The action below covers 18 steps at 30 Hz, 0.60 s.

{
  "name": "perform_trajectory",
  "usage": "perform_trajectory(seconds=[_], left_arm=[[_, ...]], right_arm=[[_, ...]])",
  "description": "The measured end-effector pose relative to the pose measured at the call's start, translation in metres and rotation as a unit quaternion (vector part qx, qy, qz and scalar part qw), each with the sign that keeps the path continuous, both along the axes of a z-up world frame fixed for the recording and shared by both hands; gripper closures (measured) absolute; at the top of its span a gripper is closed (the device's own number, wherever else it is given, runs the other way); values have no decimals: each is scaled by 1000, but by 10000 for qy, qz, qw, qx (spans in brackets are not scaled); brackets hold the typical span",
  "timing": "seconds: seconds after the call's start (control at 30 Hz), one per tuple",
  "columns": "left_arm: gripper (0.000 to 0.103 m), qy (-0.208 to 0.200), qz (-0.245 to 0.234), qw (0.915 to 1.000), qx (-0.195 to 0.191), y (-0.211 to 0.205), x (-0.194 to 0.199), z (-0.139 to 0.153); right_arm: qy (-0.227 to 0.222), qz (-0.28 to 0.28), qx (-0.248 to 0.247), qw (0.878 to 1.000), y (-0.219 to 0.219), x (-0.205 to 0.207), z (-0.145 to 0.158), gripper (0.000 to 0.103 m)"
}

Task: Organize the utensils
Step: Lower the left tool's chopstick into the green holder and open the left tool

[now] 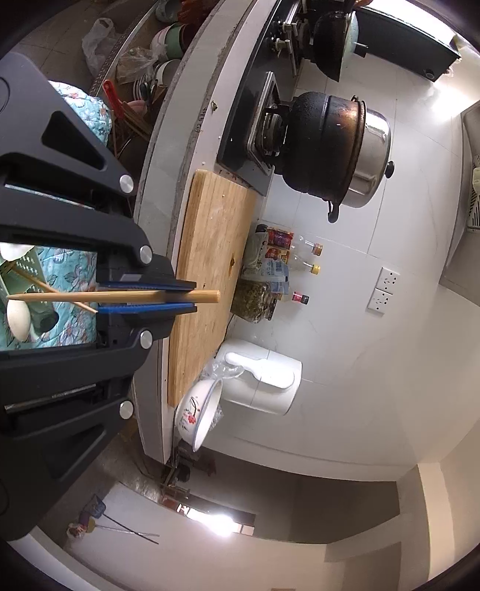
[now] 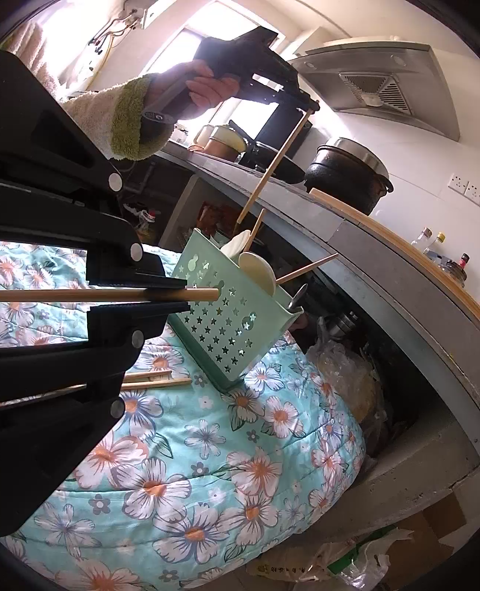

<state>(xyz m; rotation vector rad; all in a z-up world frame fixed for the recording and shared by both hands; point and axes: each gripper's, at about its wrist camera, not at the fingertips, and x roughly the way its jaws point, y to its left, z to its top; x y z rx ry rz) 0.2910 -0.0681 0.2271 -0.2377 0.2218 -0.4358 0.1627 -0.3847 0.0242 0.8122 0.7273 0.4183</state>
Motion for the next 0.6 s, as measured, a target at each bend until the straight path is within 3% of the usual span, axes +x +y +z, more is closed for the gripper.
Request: perform_trajectory(seconds=[0.2, 0.43, 0.6], left_arm=[[97, 354, 196, 9987, 324, -26, 37, -41], [97, 1181, -56, 9929, 109, -31, 68, -90], [95, 1529, -325, 9876, 116, -35, 68, -111]], right_arm=[[118, -19, 100, 9999, -7, 3, -12, 96], [177, -27, 122, 9998, -12, 8, -17, 96], [217, -41, 103, 9997, -13, 11, -18, 96]])
